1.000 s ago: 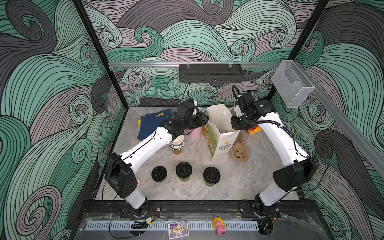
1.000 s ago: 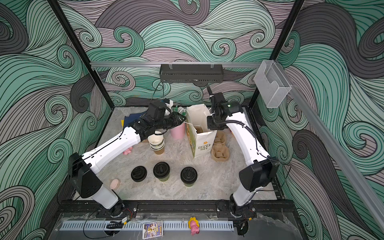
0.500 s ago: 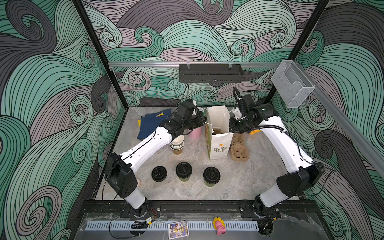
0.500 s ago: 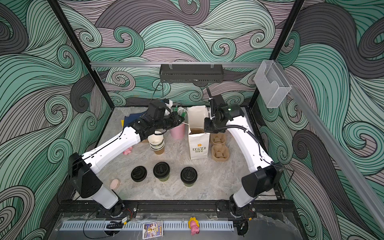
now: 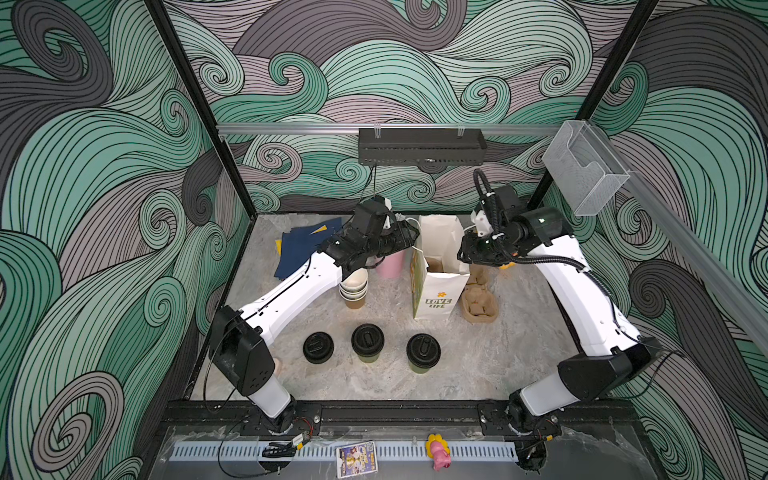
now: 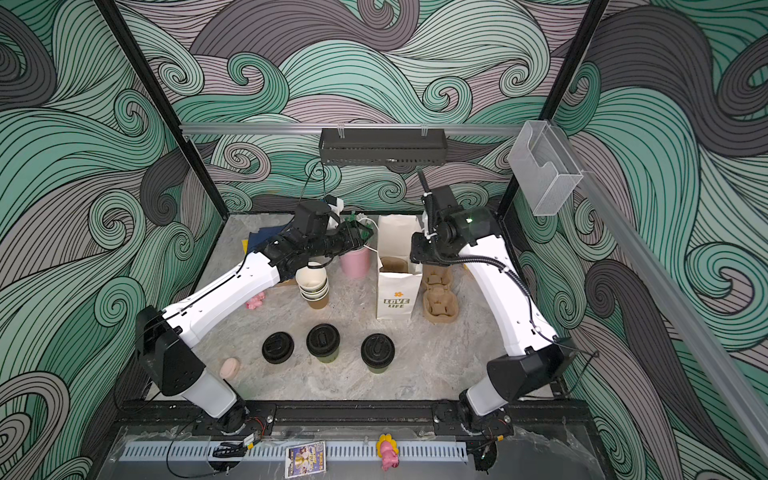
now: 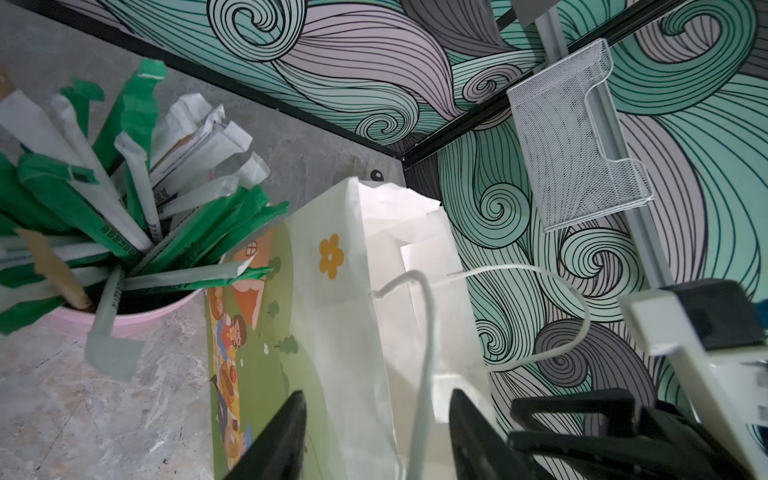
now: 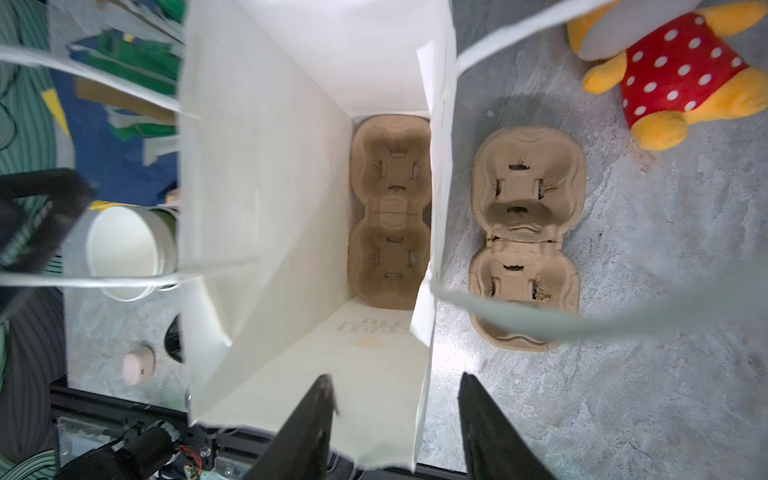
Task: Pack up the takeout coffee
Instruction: 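Move the right gripper over the green cup nearest the robot, then lower the right gripper and grasp the black-lidded green cup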
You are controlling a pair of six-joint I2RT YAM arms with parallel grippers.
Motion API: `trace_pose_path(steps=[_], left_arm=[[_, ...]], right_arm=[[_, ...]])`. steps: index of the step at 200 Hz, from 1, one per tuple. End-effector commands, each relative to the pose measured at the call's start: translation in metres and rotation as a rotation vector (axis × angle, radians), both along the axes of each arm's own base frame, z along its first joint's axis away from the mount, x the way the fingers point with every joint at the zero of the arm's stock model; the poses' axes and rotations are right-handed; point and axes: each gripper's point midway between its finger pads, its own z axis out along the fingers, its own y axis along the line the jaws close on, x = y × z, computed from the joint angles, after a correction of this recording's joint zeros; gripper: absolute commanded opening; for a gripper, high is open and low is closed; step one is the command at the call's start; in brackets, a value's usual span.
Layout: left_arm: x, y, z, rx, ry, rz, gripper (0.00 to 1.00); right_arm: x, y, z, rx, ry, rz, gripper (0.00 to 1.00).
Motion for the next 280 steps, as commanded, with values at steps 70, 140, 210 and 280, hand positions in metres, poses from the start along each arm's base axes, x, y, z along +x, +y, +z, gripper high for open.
trace_pose_path(steps=[70, 140, 210, 280], left_arm=[[-0.002, 0.069, 0.028, 0.04, -0.058, 0.219, 0.62], [-0.002, 0.111, 0.032, 0.024, -0.058, 0.389, 0.62], [-0.021, 0.141, 0.026, -0.013, -0.021, 0.403, 0.63], [-0.03, 0.137, 0.023, -0.042, -0.004, 0.352, 0.63]], right_arm=[[-0.155, 0.044, -0.009, -0.08, 0.039, 0.377, 0.54], [-0.179, 0.073, -0.104, -0.185, 0.142, 0.321, 0.71], [-0.179, 0.085, -0.147, -0.282, 0.261, 0.186, 0.77], [-0.181, 0.102, -0.163, -0.284, 0.322, 0.148, 0.82]])
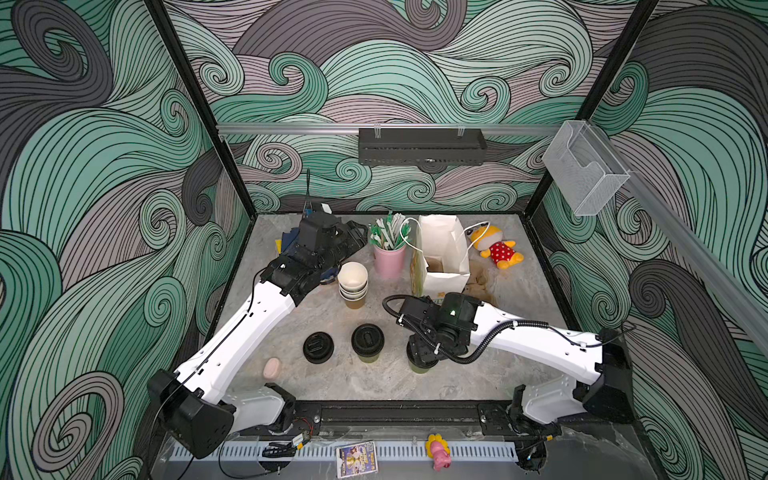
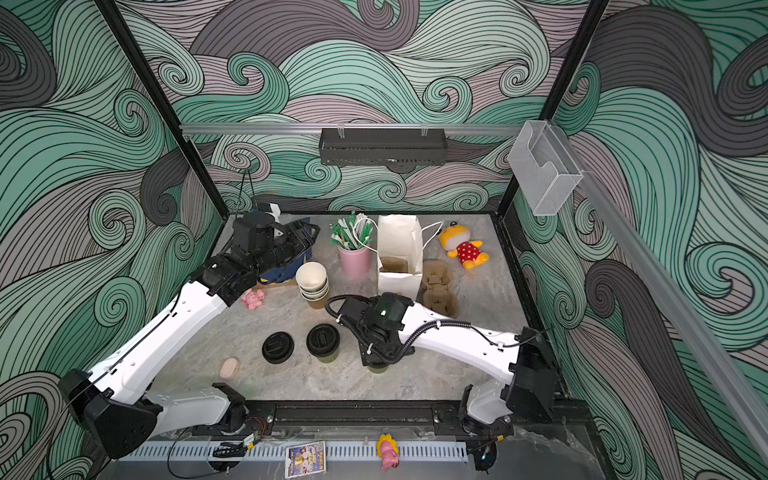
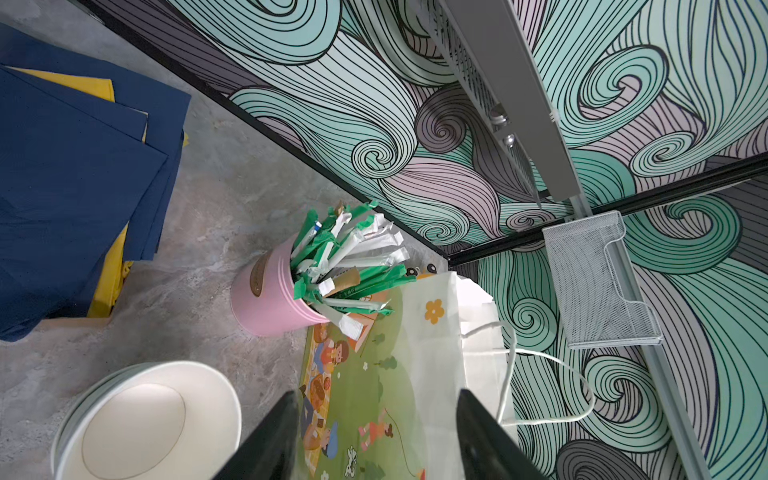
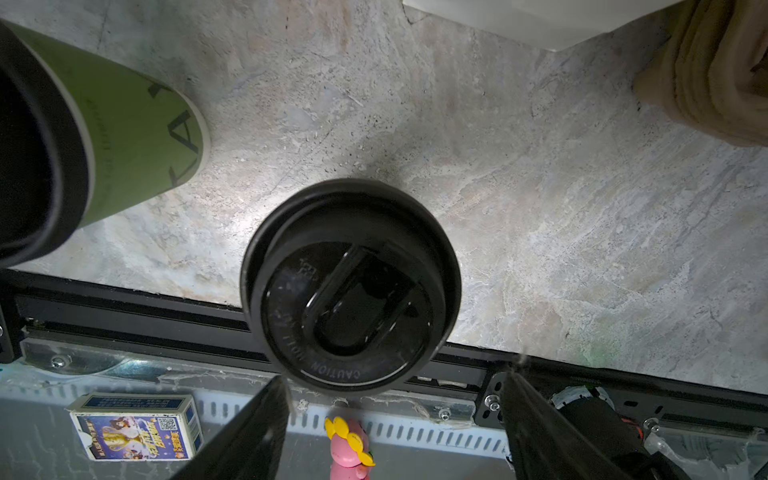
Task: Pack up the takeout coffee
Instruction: 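Lower the right gripper and grasp the black-lidded green cup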
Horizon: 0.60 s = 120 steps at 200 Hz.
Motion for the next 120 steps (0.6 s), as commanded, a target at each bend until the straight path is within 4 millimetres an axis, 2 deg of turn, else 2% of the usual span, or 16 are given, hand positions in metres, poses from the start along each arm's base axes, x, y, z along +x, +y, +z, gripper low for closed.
trace_pose_path(steps=[1, 42, 120], left_arm=[[-0.007, 0.001, 0.006, -0.02, -0.003, -0.022, 0.63], [-0.009, 0.004, 0.007, -0.02, -0.008, -0.022, 0.64], [-0.005, 0.002, 0.008, -0.03, -0.011, -0.021, 0.65]], right_arm=[[0.002, 0.01, 0.003, 0.02, -0.001, -0.048, 0.82], [0.007, 0.015, 0.0, 0.005, -0.01, -0.052, 0.88], [0.009, 0.019, -0.009, -0.002, -0.005, -0.074, 0.83]])
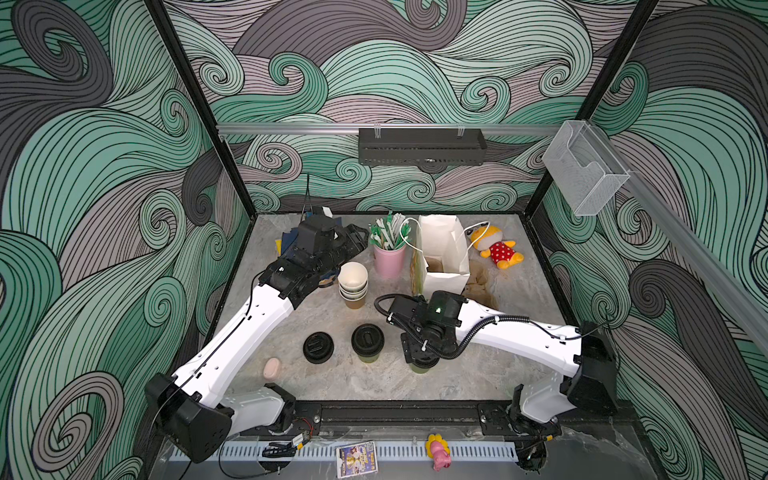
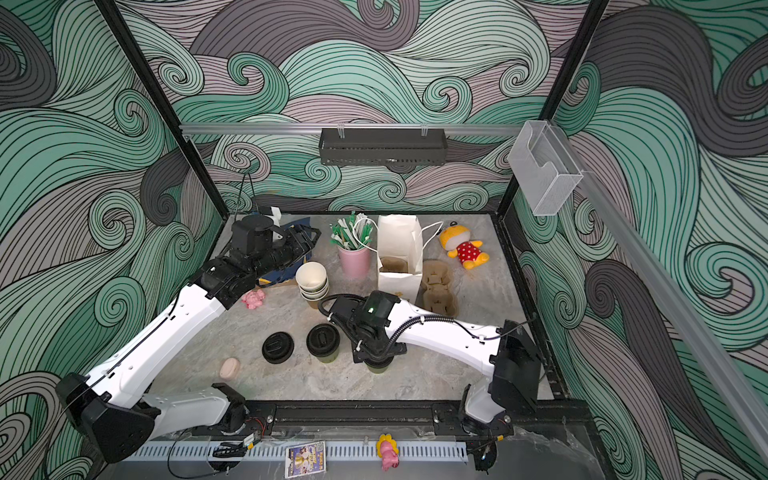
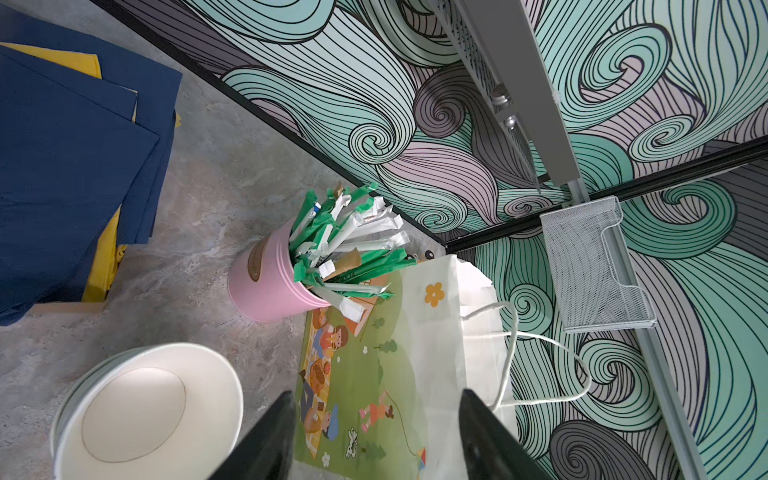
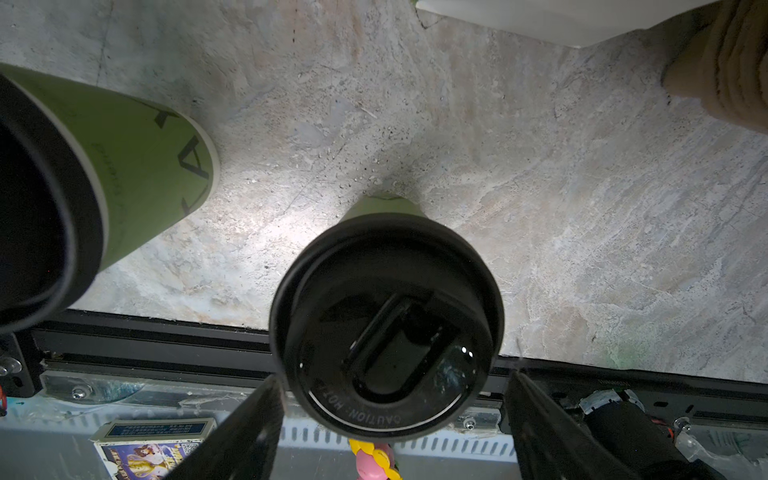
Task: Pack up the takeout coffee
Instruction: 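Lower the right gripper and grasp the black-lidded green cup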
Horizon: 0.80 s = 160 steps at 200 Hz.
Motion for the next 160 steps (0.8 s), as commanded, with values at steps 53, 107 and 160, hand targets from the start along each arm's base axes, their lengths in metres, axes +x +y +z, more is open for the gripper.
trace_pose_path(steps=[53, 107, 160], left_arm=[[0.0, 0.002, 0.01, -0.017, -0.012, 0.0, 0.65], [0.001, 0.002, 0.012, -0.006, -0.011, -0.004, 0.64], [0.003, 0.001, 0.013, -0.008, -0.011, -0.006, 0.65]], right_arm=[[0.008, 0.007, -0.008, 0.001, -0.008, -0.037, 0.83], [0.009, 0.007, -0.015, 0.016, -0.003, -0.059, 0.8], [0.01, 0.003, -0.02, 0.002, 0.003, -0.074, 0.78]])
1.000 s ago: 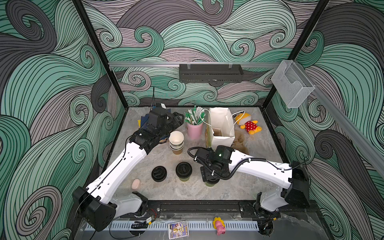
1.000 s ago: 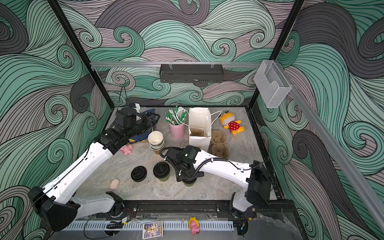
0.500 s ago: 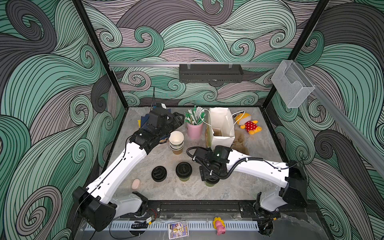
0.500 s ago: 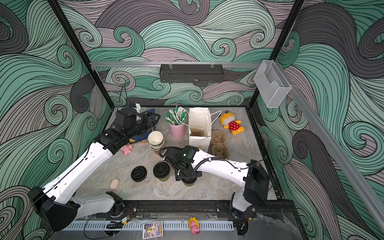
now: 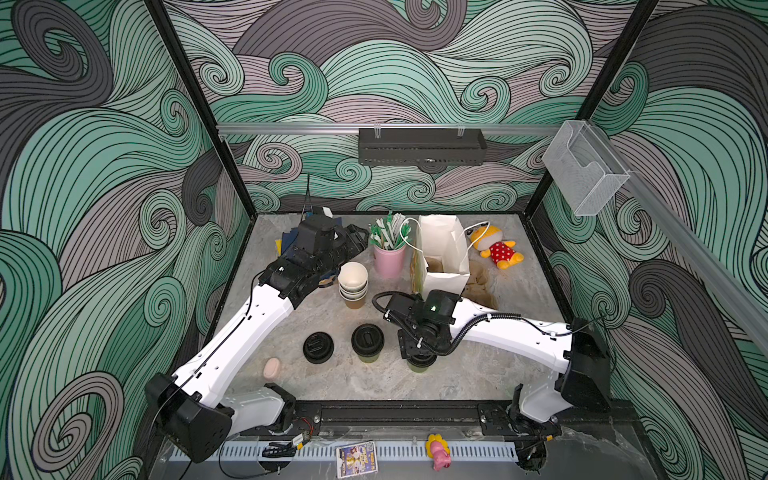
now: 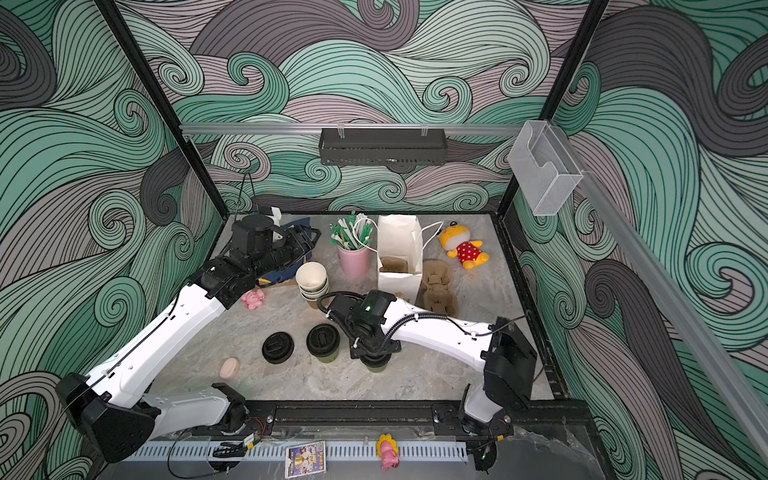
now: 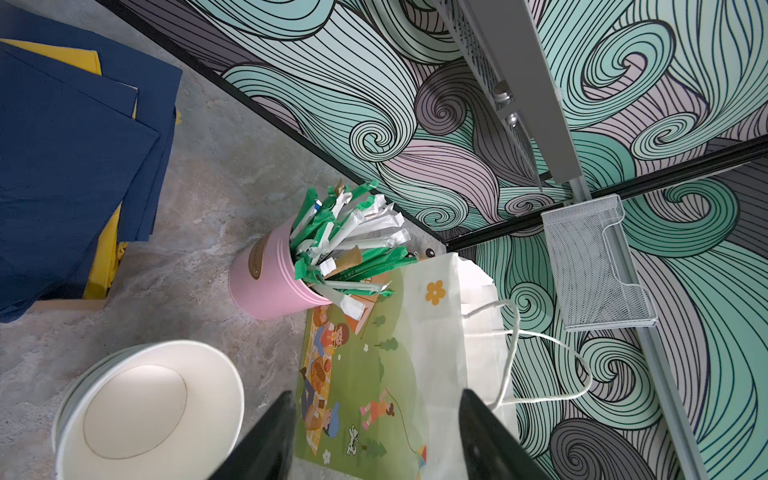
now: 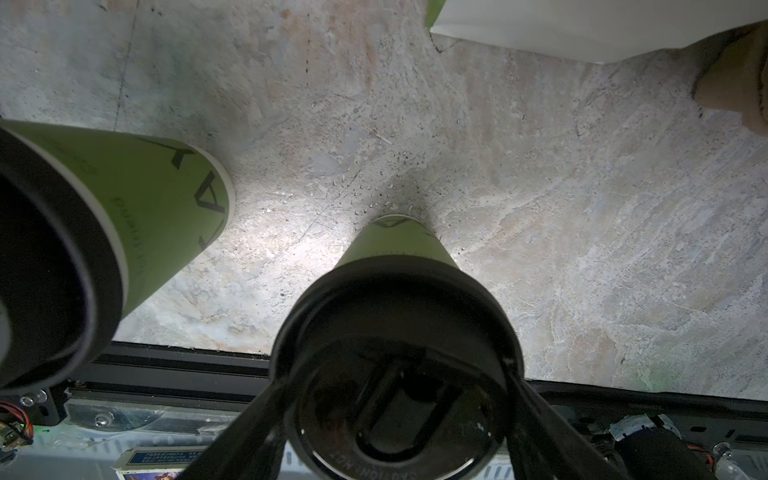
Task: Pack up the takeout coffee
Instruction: 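Lower the right gripper and grasp the black-lidded green cup, then lift the green cup and carry it over the white bag with the right gripper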
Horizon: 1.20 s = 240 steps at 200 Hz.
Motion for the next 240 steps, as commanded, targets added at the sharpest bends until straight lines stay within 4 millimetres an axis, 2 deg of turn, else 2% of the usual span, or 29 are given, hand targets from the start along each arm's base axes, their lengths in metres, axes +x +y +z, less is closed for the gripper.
trace_pose_path(steps=[1, 62, 88, 107, 133, 172, 177, 208, 240], left_arm=[[0.003, 0.0, 0.014, -0.007, -0.017, -0.004, 0.65], [0.006, -0.002, 0.014, -0.001, -0.021, -0.009, 0.65], [0.009, -0.003, 0.017, -0.002, -0.029, -0.024, 0.65], [0.012, -0.01, 0.021, -0.01, -0.046, -0.074, 0.65], [0.014, -0.03, 0.034, -0.003, -0.092, -0.196, 0.66], [0.018, -0.059, 0.054, -0.016, -0.134, -0.349, 0.74], [0.024, -0.065, 0.045, -0.014, -0.112, -0.362, 0.75], [0.029, -0.09, 0.046, -0.034, -0.114, -0.447, 0.86], [0.034, -0.113, 0.037, -0.039, -0.085, -0.512, 0.88]], right_arm=[[-0.001, -0.006, -0.008, -0.02, 0.01, -0.034, 0.78], [-0.003, -0.012, -0.009, -0.028, 0.007, -0.033, 0.7], [-0.001, -0.014, 0.005, -0.002, -0.025, -0.017, 0.67], [-0.003, -0.021, 0.023, 0.006, -0.042, 0.004, 0.65], [-0.011, -0.037, 0.054, 0.017, -0.052, 0.042, 0.64], [-0.021, -0.068, 0.115, 0.096, -0.108, 0.088, 0.64], [-0.022, -0.071, 0.123, 0.116, -0.115, 0.092, 0.64], [-0.02, -0.095, 0.168, 0.242, -0.181, 0.057, 0.64], [-0.011, -0.102, 0.205, 0.344, -0.255, 0.026, 0.64]])
